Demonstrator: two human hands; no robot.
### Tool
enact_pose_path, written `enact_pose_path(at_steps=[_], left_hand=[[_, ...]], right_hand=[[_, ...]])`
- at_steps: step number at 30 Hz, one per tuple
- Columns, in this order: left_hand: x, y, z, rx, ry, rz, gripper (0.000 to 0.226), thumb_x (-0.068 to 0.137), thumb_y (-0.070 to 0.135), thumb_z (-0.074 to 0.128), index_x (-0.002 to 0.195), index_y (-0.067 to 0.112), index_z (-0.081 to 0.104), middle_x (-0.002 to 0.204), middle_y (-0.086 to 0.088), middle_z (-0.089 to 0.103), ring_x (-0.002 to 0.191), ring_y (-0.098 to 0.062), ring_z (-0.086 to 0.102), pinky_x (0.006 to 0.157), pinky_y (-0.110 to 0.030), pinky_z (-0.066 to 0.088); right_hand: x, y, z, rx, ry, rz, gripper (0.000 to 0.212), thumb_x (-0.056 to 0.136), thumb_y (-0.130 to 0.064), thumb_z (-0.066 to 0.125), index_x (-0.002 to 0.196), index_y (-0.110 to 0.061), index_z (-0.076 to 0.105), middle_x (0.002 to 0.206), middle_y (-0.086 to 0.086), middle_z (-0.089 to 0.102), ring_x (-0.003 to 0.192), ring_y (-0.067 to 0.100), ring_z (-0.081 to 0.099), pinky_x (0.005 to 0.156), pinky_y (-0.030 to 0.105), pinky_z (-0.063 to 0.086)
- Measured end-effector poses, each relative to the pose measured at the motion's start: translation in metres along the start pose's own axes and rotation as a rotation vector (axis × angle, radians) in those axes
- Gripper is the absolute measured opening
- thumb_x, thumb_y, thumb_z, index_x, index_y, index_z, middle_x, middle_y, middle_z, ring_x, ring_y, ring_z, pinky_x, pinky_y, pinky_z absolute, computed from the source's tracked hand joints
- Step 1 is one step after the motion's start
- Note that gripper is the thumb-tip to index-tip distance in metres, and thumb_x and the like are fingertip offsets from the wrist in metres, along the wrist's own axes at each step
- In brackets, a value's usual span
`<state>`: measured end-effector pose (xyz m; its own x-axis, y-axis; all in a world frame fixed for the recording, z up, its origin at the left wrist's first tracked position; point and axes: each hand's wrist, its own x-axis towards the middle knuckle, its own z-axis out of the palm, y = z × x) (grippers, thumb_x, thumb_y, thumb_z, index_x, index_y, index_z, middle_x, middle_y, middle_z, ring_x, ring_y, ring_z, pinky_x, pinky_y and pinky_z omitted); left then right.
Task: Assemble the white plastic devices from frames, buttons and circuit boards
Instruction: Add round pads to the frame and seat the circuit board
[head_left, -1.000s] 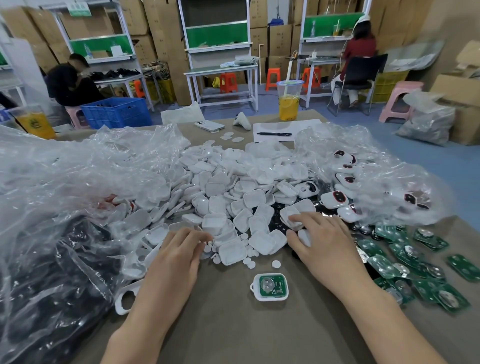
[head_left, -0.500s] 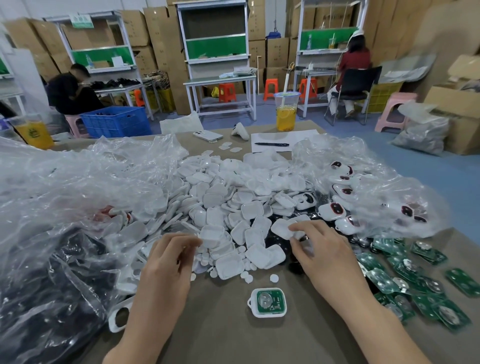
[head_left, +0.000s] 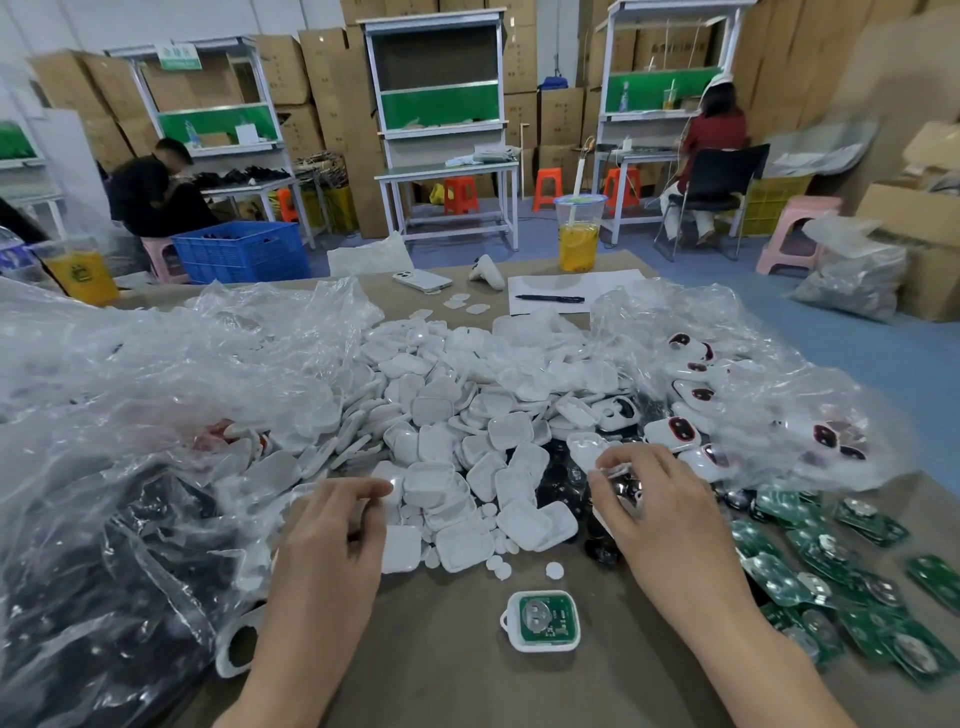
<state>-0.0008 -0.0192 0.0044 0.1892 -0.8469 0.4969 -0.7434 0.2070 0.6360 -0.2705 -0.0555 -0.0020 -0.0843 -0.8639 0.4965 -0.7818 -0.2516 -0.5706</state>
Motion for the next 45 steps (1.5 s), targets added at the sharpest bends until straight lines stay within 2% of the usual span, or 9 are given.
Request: enact_pose_path(at_steps=[5,10,16,19,24,28,35,42,45], left_hand=[[-0.002,0.001,-0.001,0.126,-0.046,0.022,0.019,0.095,0.027,0.057,0.111,0.031,0.065,0.107,0.026,0.059,0.101,-0.013,0.058,0.09,-0.045,0.05],[0.0,0.0,0.008,0.297,0.005,0.181,0.012,0.094,0.027,0.065,0.106,0.027,0.068,0.114,0.013,0.064,0.106,-0.012,0.051,0.091,-0.026,0.028],[0.017,0.002,0.017,0.43,-0.175,0.222,0.046,0.091,0.047,0.04,0.121,0.025,0.068,0.129,0.002,0.065,0.121,-0.025,0.056,0.102,-0.041,0.036],[0.022,0.0,0.016,0.432,-0.199,0.196,0.048,0.091,0.051,0.038,0.117,0.027,0.07,0.119,0.009,0.068,0.118,-0.022,0.059,0.102,-0.033,0.028],[0.02,0.004,0.013,0.462,-0.106,0.218,0.037,0.093,0.047,0.046,0.104,0.024,0.073,0.099,0.01,0.073,0.103,-0.02,0.066,0.093,-0.033,0.033],[0.016,0.011,0.011,0.37,-0.001,0.117,0.008,0.091,0.024,0.073,0.096,0.017,0.074,0.084,0.005,0.071,0.086,-0.027,0.066,0.078,-0.037,0.046],[0.014,0.013,0.008,0.266,0.026,0.025,0.005,0.093,0.023,0.068,0.094,0.019,0.072,0.071,0.015,0.05,0.079,-0.01,0.039,0.074,-0.035,0.039],[0.015,0.004,0.01,0.323,-0.025,0.047,0.017,0.09,0.018,0.069,0.106,0.014,0.073,0.099,0.003,0.072,0.095,-0.028,0.064,0.083,-0.043,0.046],[0.015,0.003,0.01,0.328,-0.042,0.052,0.019,0.09,0.015,0.07,0.109,0.013,0.073,0.104,0.001,0.071,0.099,-0.03,0.063,0.087,-0.045,0.046]], right_hand=[[0.001,-0.002,-0.001,-0.002,-0.002,-0.019,0.008,0.091,-0.033,0.061,0.097,-0.03,0.059,0.1,-0.015,0.056,0.089,0.012,0.054,0.084,0.038,0.045],[0.001,-0.003,-0.002,-0.03,0.001,-0.017,0.009,0.088,-0.028,0.068,0.094,-0.028,0.061,0.099,-0.012,0.055,0.085,0.015,0.055,0.079,0.038,0.044],[0.003,0.0,-0.001,-0.059,-0.01,-0.012,0.011,0.087,-0.025,0.072,0.091,-0.026,0.062,0.099,-0.009,0.054,0.086,0.018,0.056,0.08,0.038,0.045],[0.003,0.0,0.0,-0.082,-0.024,-0.016,0.009,0.087,-0.03,0.067,0.092,-0.029,0.061,0.1,-0.011,0.053,0.087,0.015,0.054,0.081,0.035,0.04],[0.003,0.002,0.002,-0.084,-0.027,-0.01,0.008,0.086,-0.031,0.067,0.092,-0.029,0.061,0.099,-0.011,0.053,0.085,0.015,0.053,0.081,0.037,0.041],[0.002,0.0,0.001,-0.067,-0.021,-0.006,0.01,0.087,-0.029,0.068,0.092,-0.03,0.06,0.1,-0.012,0.053,0.087,0.015,0.054,0.082,0.036,0.041],[0.003,0.002,-0.004,-0.069,0.069,0.024,0.006,0.09,-0.029,0.064,0.094,-0.026,0.061,0.102,-0.008,0.054,0.08,0.015,0.052,0.079,0.037,0.04],[0.005,0.008,-0.006,-0.09,0.096,0.123,0.008,0.092,-0.032,0.061,0.099,-0.027,0.06,0.107,-0.01,0.047,0.089,0.002,0.029,0.09,0.036,0.035],[0.004,0.006,-0.007,-0.071,0.082,0.098,0.008,0.093,-0.034,0.06,0.098,-0.028,0.059,0.107,-0.011,0.048,0.09,0.004,0.032,0.088,0.036,0.035]])
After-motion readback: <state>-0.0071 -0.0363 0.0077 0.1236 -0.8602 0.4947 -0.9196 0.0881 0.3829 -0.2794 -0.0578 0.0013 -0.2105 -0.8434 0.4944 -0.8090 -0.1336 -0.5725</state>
